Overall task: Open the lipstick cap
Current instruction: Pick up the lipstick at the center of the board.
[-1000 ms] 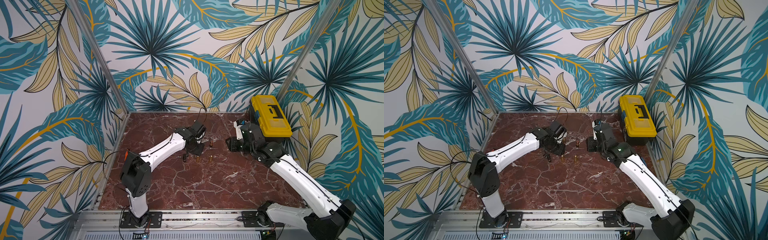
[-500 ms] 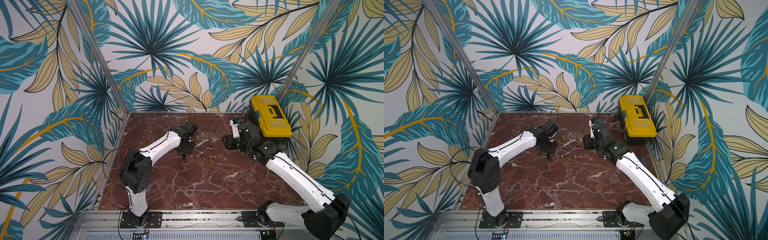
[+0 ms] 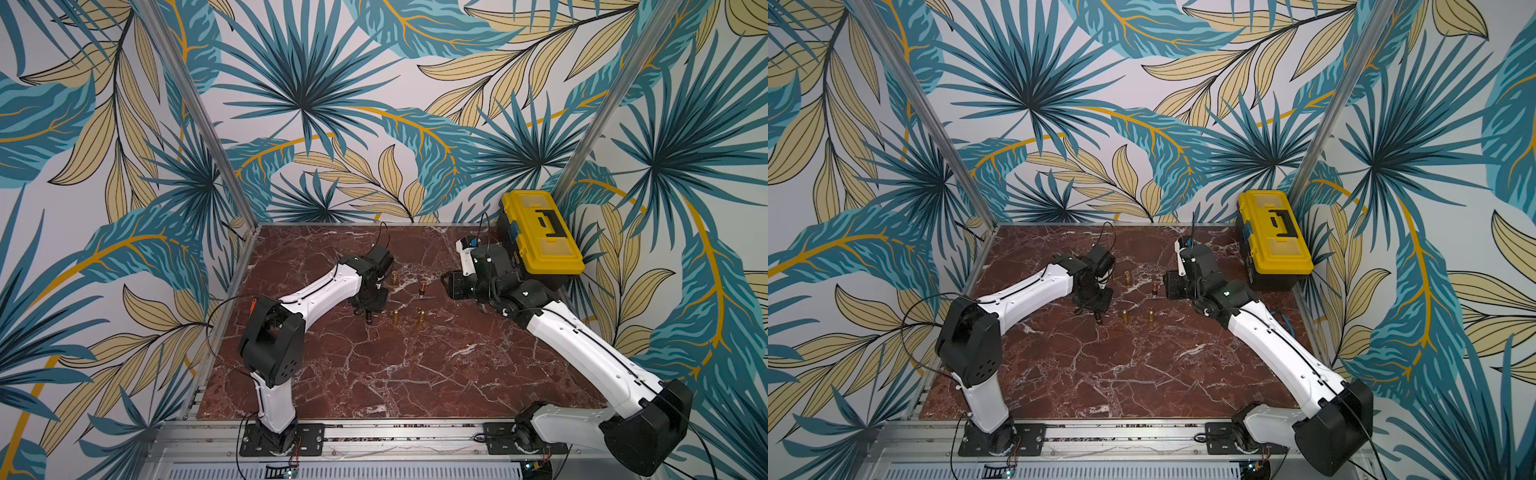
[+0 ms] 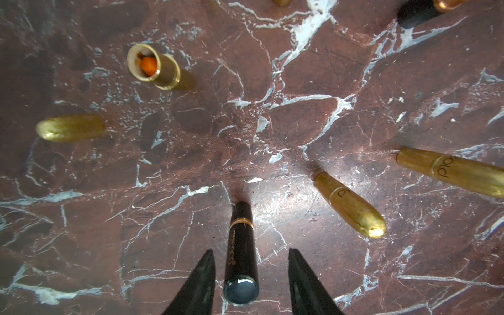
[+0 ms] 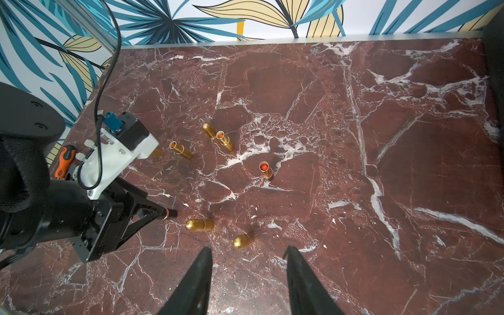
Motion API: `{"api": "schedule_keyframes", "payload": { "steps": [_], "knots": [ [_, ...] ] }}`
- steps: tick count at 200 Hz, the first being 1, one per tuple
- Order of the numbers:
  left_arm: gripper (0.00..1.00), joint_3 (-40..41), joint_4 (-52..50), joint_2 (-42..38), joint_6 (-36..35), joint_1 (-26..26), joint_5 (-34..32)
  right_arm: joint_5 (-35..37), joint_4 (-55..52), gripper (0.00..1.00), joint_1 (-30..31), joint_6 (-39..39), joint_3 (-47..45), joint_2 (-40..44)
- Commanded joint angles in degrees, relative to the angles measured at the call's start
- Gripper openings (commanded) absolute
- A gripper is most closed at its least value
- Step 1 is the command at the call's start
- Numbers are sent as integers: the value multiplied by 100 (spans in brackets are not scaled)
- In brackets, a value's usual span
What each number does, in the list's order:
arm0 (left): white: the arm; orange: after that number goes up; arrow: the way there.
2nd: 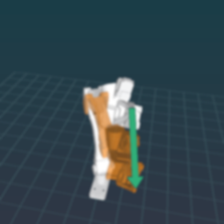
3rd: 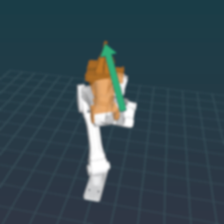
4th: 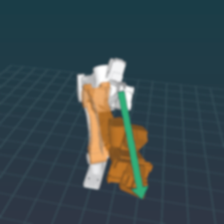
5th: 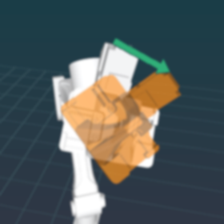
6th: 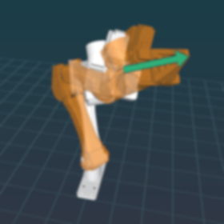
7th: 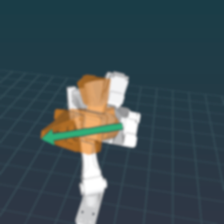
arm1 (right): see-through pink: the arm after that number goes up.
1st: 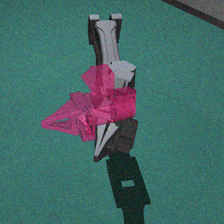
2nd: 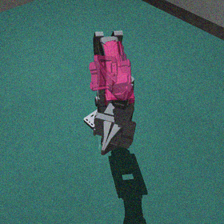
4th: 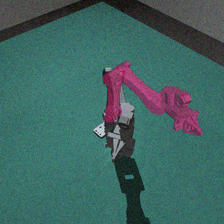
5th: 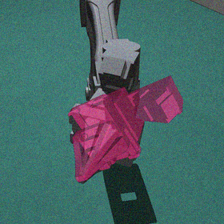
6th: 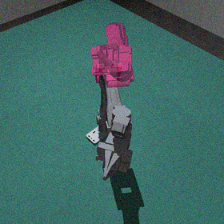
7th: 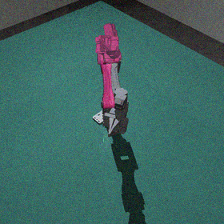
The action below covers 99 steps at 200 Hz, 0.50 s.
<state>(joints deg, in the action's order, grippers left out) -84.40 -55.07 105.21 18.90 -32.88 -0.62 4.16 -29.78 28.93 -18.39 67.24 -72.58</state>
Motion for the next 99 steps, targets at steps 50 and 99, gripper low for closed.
{"api": "schedule_keyframes", "payload": {
  "steps": [50,99],
  "knots": [
    [46,182,-99,69,84,36,-26,-90,166,46,17,55,-247,-38],
    [36,194,-109,140,86,35,52,-83,183,46,21,46,-290,-33]
  ]
}}
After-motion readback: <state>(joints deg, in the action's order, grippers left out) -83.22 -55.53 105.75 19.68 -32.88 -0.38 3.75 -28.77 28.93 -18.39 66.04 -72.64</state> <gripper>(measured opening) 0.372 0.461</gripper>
